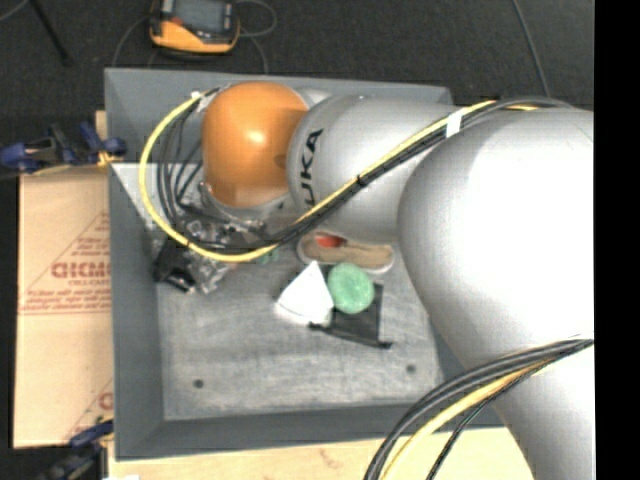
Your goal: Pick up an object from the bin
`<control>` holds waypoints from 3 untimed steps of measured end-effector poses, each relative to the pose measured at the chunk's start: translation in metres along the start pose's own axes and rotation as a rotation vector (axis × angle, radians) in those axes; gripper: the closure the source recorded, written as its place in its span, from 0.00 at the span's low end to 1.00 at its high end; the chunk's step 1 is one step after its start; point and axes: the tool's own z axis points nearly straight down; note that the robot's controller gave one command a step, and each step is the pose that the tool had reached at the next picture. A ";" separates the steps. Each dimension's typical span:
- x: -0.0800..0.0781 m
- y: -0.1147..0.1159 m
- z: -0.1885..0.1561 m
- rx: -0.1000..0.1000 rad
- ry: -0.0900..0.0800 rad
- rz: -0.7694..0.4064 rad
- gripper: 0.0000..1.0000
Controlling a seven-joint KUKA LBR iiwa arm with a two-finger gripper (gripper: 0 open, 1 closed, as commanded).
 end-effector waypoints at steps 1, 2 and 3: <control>0.005 -0.003 0.003 0.004 0.024 0.001 0.00; 0.005 -0.003 0.003 0.003 0.022 0.003 0.00; 0.004 0.004 0.000 0.002 0.005 -0.001 1.00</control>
Offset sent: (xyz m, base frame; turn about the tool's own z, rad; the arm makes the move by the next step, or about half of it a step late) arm 0.0000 0.0000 0.0000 0.0000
